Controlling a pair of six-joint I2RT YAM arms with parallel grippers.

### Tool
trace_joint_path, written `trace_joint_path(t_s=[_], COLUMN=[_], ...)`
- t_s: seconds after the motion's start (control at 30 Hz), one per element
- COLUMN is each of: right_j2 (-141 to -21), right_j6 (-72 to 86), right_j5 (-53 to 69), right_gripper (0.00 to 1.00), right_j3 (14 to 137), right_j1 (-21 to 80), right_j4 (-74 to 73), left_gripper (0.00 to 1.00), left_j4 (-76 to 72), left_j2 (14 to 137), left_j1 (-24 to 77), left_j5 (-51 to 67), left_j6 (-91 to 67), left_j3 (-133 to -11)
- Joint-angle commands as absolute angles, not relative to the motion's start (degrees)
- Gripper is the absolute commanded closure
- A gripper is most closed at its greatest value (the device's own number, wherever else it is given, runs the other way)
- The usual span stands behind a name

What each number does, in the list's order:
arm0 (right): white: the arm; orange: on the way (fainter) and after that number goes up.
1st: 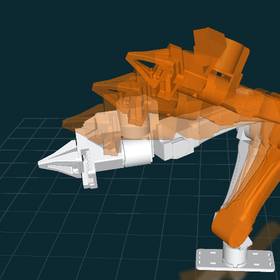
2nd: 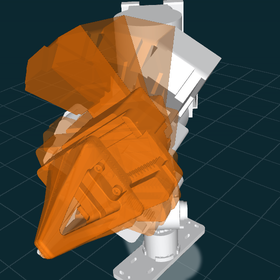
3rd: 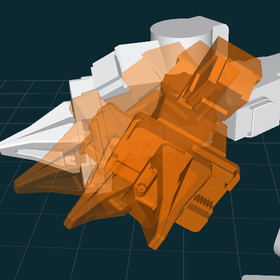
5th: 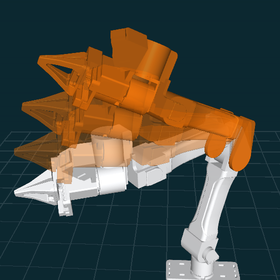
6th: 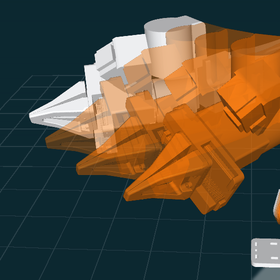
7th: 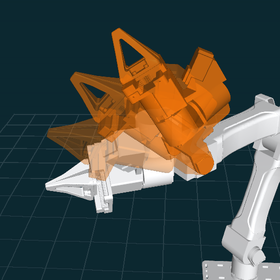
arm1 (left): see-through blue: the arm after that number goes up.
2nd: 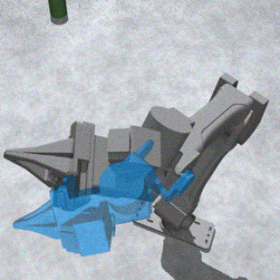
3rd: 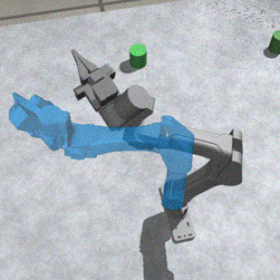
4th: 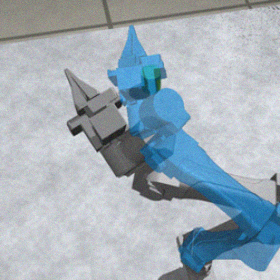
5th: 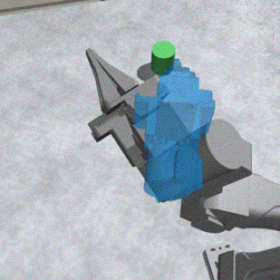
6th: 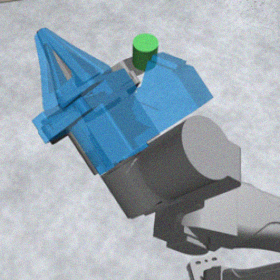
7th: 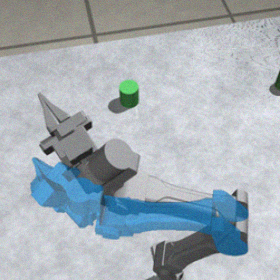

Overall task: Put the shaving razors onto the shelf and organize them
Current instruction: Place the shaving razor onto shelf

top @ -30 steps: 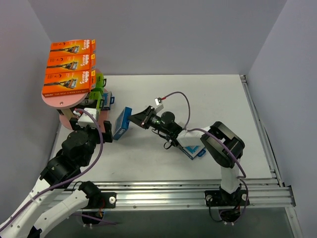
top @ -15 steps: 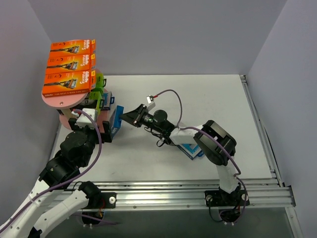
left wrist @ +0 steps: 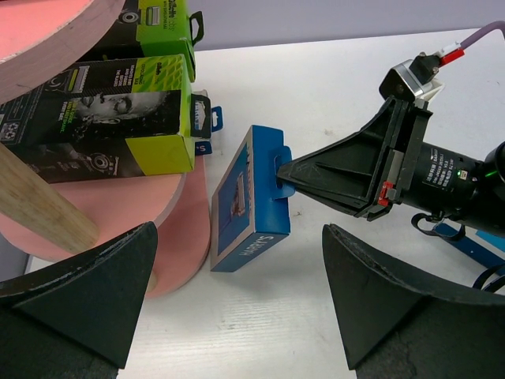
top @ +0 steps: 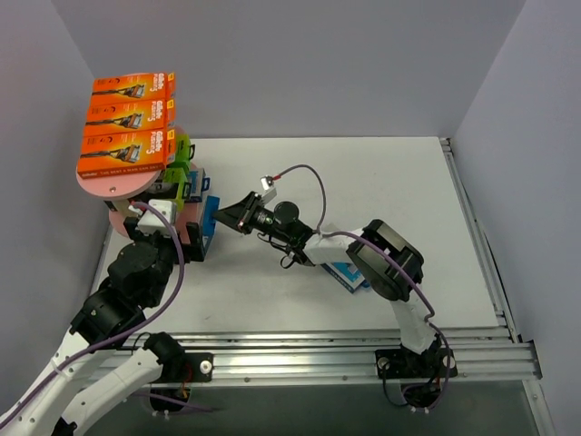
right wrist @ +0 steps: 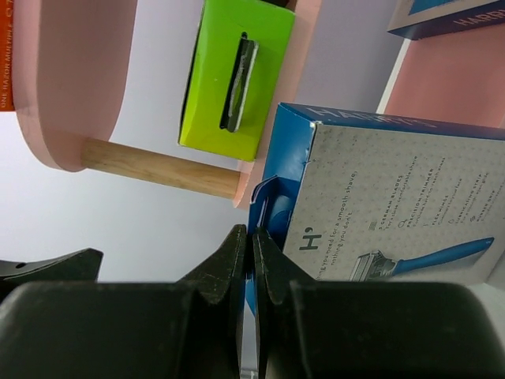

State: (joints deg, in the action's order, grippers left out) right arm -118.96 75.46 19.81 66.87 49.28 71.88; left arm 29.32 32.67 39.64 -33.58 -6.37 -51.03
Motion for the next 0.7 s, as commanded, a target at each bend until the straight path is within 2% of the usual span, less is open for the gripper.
trace_joint_path(t_s=[0.0,0.67], right_j2=[-118.4,-117.5], right_j6=[76.0,76.3], right_j5=[21.1,21.8], right_gripper=[1.00,1.00], right_j3=[70.7,72.8], right_j1=[50.3,50.9], right_j4=[97.2,98.4], left_gripper=[0.05,0.05], left_j4=[26.2,26.1], left_j2=[32.3,32.6], left_j1=[39.2,39.0], left_j5=[-32.8,-32.3], left_j6=[-6.5,-6.4], left_j3=[-51.2,-51.1])
